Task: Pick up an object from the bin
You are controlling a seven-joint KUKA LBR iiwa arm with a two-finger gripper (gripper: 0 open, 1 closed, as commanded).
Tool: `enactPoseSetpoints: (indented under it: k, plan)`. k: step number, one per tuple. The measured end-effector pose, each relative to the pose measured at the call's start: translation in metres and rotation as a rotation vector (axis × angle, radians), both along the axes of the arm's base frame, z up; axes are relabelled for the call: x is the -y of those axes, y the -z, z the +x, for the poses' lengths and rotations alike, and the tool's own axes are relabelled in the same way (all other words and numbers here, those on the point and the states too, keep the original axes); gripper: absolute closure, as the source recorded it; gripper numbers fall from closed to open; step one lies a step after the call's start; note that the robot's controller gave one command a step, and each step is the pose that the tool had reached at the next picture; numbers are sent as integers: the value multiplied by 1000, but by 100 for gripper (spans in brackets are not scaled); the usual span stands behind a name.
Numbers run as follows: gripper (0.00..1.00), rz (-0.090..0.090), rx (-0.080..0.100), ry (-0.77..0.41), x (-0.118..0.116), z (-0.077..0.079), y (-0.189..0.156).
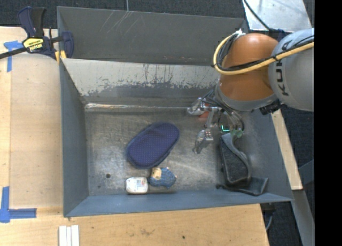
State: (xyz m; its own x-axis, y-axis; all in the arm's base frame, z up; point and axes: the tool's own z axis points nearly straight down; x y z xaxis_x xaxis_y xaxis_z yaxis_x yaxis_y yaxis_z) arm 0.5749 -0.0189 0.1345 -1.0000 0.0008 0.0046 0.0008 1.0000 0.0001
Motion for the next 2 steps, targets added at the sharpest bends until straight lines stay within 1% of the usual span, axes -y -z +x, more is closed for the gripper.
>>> enactPoseSetpoints:
  k: [1,2]
  plan:
    - [0,-1,13,-38,-77,15,63]
    - [100,1,26,-34,-75,18,58]
